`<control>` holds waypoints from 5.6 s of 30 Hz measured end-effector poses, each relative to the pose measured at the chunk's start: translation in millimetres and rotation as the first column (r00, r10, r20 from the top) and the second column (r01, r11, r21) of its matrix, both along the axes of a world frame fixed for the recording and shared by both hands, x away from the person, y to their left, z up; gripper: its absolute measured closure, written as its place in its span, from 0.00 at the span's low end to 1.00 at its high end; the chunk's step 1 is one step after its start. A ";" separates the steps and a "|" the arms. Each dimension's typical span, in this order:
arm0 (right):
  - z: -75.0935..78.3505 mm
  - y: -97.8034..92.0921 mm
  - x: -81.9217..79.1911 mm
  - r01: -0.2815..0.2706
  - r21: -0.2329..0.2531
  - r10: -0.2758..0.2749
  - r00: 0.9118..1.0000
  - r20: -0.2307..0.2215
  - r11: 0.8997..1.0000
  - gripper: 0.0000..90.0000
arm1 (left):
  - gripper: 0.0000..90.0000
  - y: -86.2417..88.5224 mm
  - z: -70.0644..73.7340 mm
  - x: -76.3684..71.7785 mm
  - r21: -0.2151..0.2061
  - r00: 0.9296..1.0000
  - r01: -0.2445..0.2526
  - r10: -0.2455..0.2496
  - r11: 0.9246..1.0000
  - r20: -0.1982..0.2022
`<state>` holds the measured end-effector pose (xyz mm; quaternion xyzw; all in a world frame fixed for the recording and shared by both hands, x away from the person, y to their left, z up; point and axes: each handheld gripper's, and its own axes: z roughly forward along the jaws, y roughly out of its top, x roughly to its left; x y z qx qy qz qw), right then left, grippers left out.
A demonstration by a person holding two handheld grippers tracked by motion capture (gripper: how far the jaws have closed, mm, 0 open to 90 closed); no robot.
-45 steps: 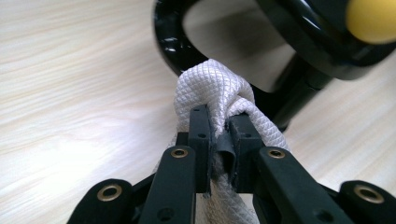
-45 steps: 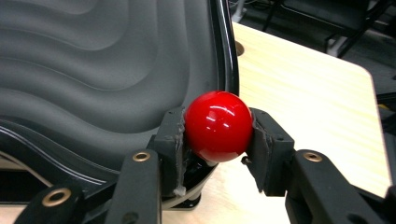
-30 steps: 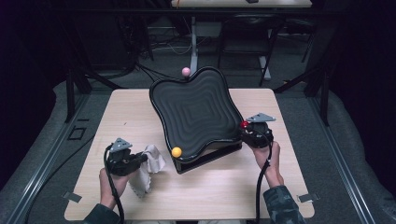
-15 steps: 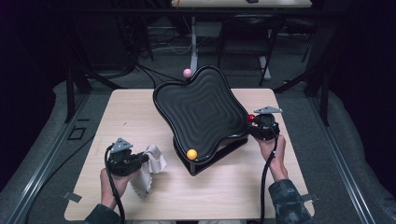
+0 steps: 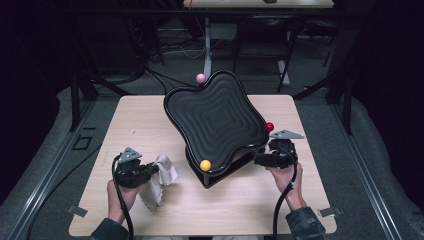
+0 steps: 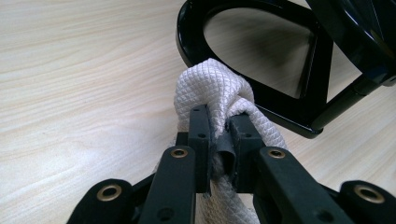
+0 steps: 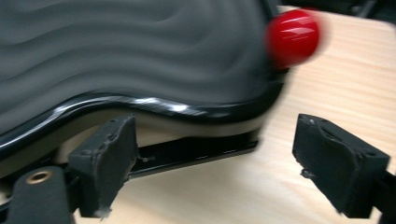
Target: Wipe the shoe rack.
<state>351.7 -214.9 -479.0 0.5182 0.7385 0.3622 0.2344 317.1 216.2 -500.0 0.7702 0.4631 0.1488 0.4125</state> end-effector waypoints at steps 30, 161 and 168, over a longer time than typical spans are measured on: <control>13.1 126.8 -38.1 -0.407 -0.002 0.407 0.913 0.030 0.913 0.36 | 0.90 -1.6 -3.9 3.6 0.007 1.000 0.006 -0.005 1.000 -0.011; 4.1 1.1 -7.5 -0.220 0.000 0.220 0.975 0.032 0.976 0.66 | 0.89 9.5 18.7 5.7 -0.018 0.999 -0.029 0.030 0.999 0.043; 3.8 10.4 -9.4 -0.125 -0.063 0.128 0.990 0.057 0.990 0.66 | 0.90 10.1 28.6 11.7 -0.023 0.997 -0.036 0.037 0.999 0.061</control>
